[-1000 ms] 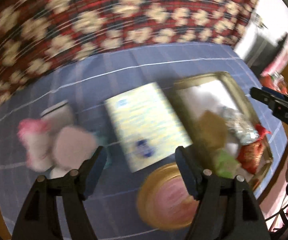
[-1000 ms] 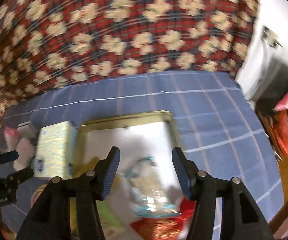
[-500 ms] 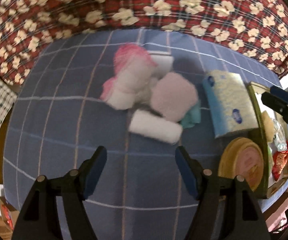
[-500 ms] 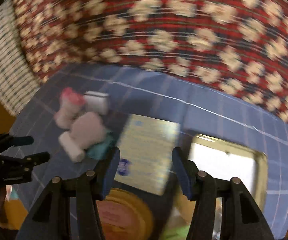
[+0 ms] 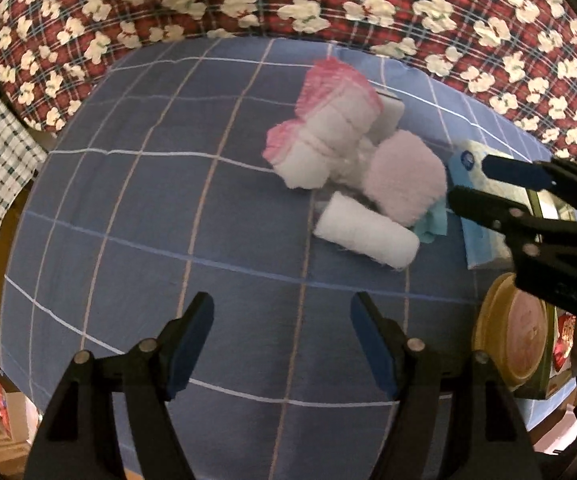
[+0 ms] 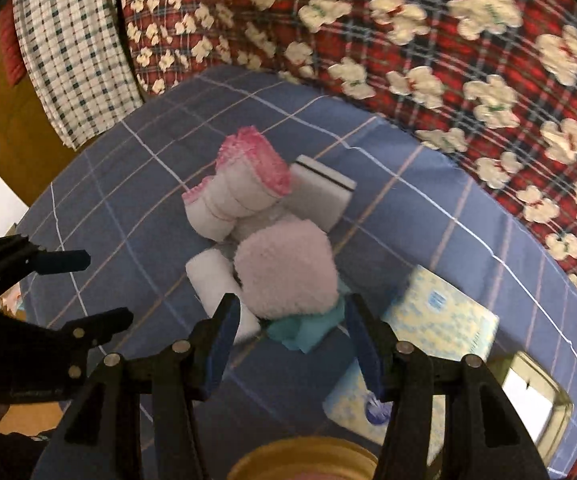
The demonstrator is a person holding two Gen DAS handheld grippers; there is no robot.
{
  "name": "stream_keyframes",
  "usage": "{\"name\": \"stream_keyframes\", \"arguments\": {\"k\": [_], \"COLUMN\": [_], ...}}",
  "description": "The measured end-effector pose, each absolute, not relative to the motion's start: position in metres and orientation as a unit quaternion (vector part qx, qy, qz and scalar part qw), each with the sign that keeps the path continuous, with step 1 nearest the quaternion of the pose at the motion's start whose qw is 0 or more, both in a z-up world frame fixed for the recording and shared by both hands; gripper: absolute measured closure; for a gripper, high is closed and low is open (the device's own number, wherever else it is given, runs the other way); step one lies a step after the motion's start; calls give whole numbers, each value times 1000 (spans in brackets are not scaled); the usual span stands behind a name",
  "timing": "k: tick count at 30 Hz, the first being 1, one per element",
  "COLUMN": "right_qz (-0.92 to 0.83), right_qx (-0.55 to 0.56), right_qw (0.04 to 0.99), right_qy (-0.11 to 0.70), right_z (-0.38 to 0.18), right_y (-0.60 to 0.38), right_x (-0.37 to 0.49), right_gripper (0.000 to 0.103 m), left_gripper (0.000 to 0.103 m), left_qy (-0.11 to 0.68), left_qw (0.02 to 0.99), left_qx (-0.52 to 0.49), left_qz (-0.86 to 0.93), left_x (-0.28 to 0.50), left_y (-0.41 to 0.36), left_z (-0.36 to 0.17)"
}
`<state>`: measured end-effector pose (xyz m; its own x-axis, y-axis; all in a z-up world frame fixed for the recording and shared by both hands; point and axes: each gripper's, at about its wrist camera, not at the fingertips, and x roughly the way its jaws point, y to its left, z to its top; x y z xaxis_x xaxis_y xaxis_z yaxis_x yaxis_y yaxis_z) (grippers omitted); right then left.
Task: Organize soft objects
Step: 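Grasp the pink fluffy puff with the right tool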
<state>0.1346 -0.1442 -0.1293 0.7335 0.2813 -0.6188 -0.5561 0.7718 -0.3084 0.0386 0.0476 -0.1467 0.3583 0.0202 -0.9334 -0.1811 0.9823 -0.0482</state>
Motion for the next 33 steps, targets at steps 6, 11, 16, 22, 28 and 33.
{"name": "stream_keyframes", "arguments": {"k": [6,11,16,22,28,33], "right_qz": [226,213,217,229,252,257], "right_qx": [-273,-295,-318,-290,-253,-262], "right_qw": [887,880,873,879,886,868], "right_qy": [296,306,300,300,296,333], "right_z": [-137,-147,-155,-141,-123,-133], "right_y": [-117,-101,-93,-104,-117,-118], "right_x": [154,170,175,175,163,163], "right_gripper": [36,36,81,92,96,71], "left_gripper": [31,31,31,31,31,31], "left_qy": [562,566,568,569,572,576], "left_qw": [820,815,814,815,815,812], "left_qx": [-85,-101,-97,-95,-83,-88], "left_qz": [72,72,69,51,25,28], "left_x": [39,39,41,50,65,63], "left_y": [61,65,63,53,35,36], "left_z": [-145,-147,-148,-150,-150,-152]}}
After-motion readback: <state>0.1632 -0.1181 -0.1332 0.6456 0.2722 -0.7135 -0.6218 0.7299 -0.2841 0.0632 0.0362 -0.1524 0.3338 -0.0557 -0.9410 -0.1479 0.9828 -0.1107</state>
